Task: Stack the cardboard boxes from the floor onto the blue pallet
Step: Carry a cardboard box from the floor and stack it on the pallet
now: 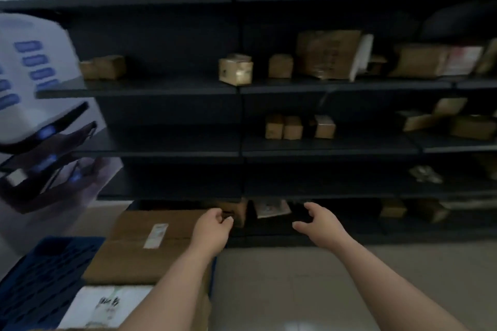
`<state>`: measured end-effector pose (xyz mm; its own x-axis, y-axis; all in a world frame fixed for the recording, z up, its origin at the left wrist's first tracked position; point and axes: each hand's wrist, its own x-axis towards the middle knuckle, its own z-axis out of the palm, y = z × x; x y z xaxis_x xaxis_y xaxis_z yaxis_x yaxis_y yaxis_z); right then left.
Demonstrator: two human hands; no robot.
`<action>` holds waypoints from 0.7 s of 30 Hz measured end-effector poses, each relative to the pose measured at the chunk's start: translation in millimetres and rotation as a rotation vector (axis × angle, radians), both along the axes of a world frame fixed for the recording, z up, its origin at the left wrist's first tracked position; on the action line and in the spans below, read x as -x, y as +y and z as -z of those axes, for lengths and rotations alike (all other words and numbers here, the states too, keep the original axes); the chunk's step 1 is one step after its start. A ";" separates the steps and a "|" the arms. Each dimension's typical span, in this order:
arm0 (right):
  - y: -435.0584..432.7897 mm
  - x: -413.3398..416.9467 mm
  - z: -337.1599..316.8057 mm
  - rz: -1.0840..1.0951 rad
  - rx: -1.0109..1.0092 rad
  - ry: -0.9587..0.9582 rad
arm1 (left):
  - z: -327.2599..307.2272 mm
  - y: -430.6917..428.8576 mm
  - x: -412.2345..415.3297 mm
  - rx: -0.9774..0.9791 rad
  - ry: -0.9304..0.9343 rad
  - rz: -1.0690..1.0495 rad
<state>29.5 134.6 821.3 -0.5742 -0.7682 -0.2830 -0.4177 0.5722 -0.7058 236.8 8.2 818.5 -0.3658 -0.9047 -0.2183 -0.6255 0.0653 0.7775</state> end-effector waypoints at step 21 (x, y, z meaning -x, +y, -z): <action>484.7 247.4 67.0 0.932 -0.142 -0.022 | 65.8 383.3 436.2 -0.132 -0.088 0.871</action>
